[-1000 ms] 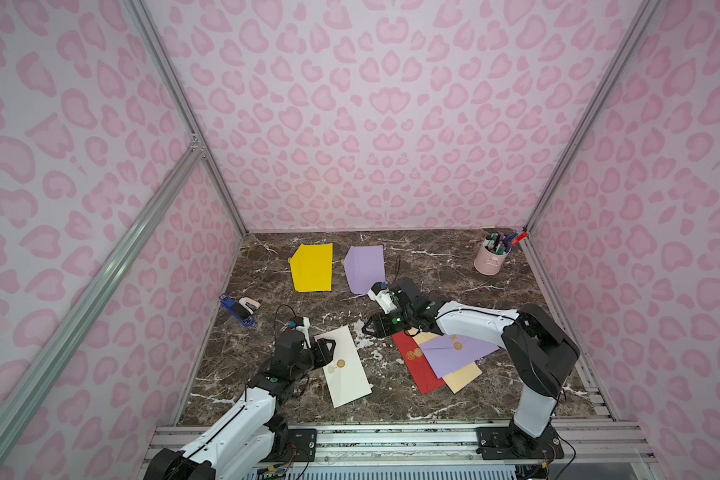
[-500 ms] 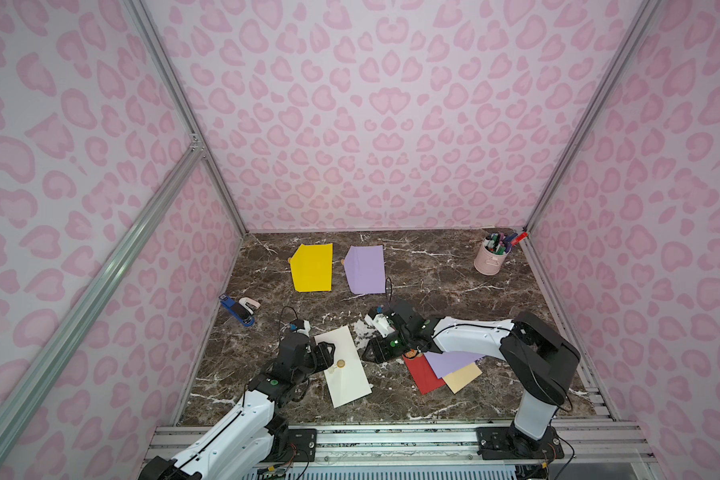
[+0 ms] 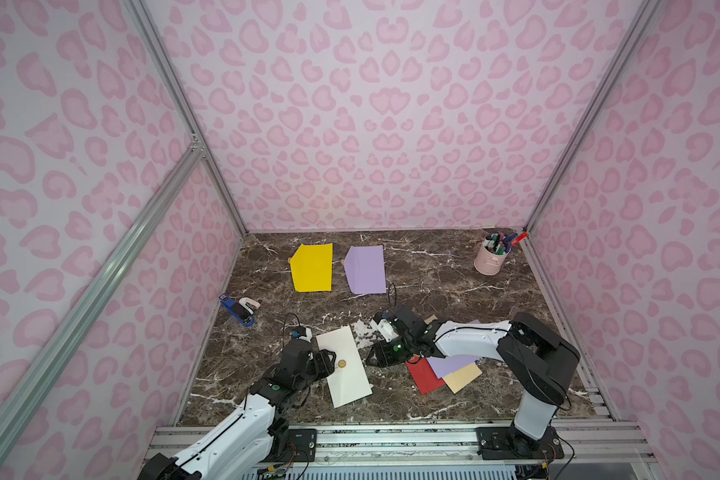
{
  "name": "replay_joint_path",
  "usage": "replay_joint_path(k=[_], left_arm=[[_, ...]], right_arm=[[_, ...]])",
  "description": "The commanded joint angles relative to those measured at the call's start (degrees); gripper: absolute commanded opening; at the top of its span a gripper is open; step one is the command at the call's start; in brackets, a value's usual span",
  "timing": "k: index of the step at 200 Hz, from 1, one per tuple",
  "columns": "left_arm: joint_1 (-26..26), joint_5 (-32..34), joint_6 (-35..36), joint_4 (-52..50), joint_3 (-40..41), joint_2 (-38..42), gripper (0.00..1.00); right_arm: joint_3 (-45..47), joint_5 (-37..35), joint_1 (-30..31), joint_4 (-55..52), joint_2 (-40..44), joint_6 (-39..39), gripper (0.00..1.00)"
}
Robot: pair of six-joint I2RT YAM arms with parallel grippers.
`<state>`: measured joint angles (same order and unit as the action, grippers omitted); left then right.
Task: Open the envelope
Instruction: Pick up the envelope from the center of the board.
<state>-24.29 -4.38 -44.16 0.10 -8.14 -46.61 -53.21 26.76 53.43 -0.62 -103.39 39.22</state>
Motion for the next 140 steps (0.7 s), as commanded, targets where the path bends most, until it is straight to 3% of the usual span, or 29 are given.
replay_joint_path(k=[1,49,78,98,128,140], left_arm=[[-0.1,0.4,-0.4,-1.1,0.6,-0.6,0.55],[-0.1,1.1,1.6,-4.6,-3.1,3.8,0.56],[-0.1,0.4,3.3,-6.8,-6.8,2.5,0.55],[-0.2,-0.3,3.9,-5.7,-6.7,-0.2,0.39],[-0.1,-1.0,4.1,-3.1,-5.9,-3.7,0.05],[-0.2,-1.0,4.0,-2.2,-5.7,-4.4,0.04]], right_arm=[[0.0,0.6,0.3,0.7,-0.4,0.5,0.52],[0.3,0.6,0.5,1.1,-0.8,0.7,0.52],[0.2,0.8,0.6,1.2,-1.0,0.7,0.52],[0.3,0.6,0.6,1.2,-0.9,0.6,0.52],[0.9,0.4,0.6,1.3,-0.6,0.8,0.52],[1.0,0.3,0.6,1.4,-0.5,0.7,0.52]])
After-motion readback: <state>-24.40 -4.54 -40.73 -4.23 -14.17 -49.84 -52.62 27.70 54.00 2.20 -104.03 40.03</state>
